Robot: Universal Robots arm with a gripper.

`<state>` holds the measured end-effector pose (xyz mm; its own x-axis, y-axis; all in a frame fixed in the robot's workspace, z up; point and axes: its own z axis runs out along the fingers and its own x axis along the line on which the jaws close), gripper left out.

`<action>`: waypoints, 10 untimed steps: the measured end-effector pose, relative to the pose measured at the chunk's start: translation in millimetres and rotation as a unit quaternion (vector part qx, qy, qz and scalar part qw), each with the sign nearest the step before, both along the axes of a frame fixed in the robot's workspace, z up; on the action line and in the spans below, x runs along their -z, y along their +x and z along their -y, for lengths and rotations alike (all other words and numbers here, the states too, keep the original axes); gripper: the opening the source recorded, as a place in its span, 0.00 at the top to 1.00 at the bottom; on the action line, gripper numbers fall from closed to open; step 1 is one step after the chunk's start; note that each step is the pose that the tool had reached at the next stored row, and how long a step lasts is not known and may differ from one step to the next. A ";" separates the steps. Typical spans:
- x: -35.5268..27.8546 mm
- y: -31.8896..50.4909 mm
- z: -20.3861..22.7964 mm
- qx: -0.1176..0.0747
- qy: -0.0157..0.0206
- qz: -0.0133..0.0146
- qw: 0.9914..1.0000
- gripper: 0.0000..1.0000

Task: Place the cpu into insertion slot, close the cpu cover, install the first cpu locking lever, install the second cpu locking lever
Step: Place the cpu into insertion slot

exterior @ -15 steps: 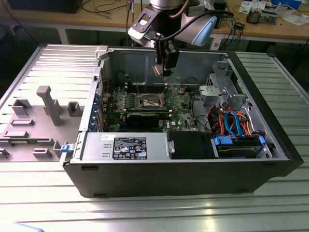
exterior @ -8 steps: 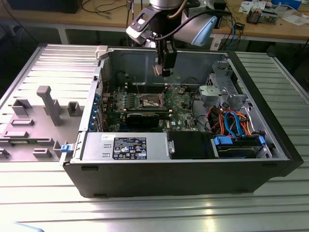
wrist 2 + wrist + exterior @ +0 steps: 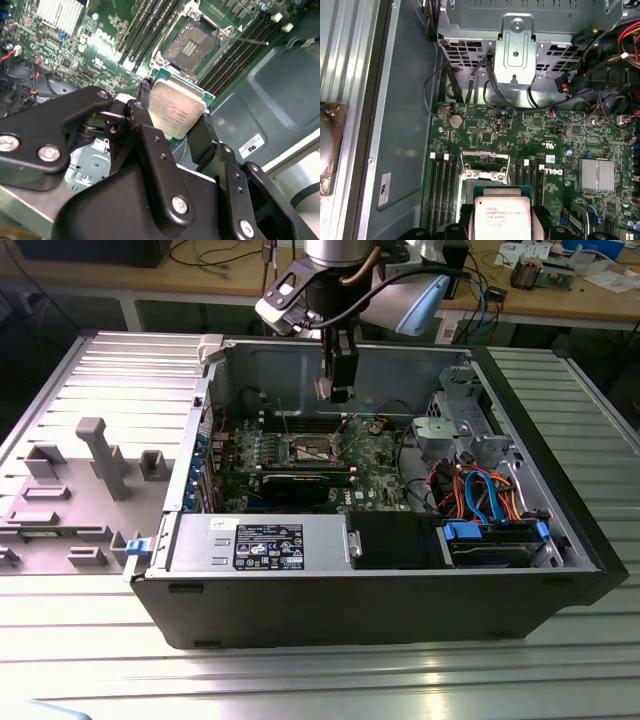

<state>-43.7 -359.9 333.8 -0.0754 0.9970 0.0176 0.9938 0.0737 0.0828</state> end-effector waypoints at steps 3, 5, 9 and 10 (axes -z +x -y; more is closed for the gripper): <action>4.6 0.0 -0.2 0.016 0.000 0.000 1.000 0.46; 6.6 0.0 -0.2 0.028 0.000 0.000 1.000 0.46; 8.6 -0.6 -0.2 0.032 -0.001 -0.001 0.999 0.46; 8.7 -0.6 -0.2 0.032 -0.001 -0.001 0.999 0.46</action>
